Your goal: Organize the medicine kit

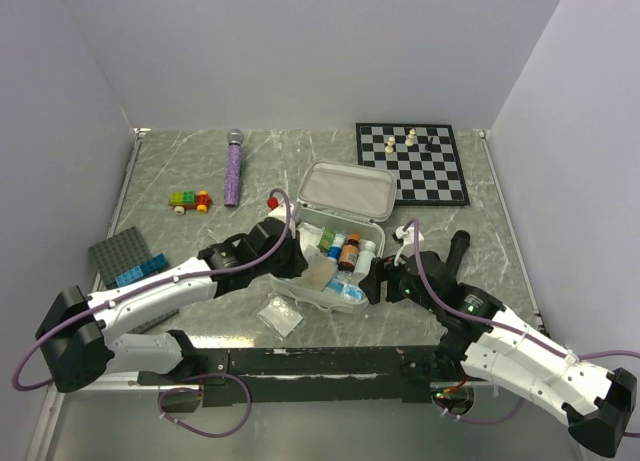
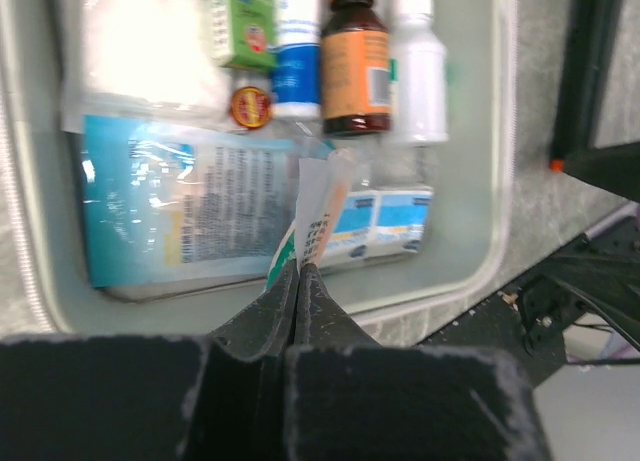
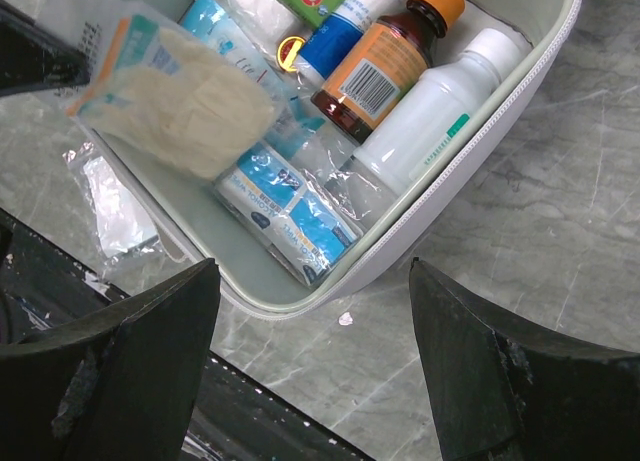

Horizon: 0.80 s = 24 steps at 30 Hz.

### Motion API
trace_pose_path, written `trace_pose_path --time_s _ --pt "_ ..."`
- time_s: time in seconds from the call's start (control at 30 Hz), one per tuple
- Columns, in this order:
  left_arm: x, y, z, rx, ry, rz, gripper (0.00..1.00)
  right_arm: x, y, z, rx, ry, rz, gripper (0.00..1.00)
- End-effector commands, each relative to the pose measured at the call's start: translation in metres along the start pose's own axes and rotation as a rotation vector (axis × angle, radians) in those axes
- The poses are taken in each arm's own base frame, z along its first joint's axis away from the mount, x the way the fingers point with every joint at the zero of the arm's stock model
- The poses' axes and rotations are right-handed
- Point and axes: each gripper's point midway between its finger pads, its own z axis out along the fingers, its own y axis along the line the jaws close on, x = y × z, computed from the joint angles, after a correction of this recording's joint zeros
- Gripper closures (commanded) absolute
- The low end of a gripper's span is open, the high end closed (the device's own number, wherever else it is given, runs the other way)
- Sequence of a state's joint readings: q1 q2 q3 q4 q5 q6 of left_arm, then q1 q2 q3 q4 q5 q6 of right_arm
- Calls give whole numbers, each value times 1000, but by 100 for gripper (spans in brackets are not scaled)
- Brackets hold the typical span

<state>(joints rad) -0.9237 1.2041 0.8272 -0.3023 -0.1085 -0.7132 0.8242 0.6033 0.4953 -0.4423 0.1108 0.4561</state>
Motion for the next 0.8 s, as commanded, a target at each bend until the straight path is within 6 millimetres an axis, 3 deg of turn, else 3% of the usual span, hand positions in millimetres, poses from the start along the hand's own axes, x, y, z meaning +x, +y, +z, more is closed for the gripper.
trace_pose_path --time_s 0.0,0.33,0.53,0.7,0.77 --pt "-3 17 -1 -54 -11 16 99 -3 1 1 -3 -15 10 18" --pt "15 65 11 -231 53 -36 99 -2 1 1 -2 -12 11 17" --pt "15 76 11 -277 59 -37 98 -2 0 2 2 -9 11 17" --pt "-8 57 2 -206 -2 -23 52 0 1 4 1 -4 9 17" --pt "-21 46 -5 -172 -33 -21 40 -1 1 4 1 -4 9 17"
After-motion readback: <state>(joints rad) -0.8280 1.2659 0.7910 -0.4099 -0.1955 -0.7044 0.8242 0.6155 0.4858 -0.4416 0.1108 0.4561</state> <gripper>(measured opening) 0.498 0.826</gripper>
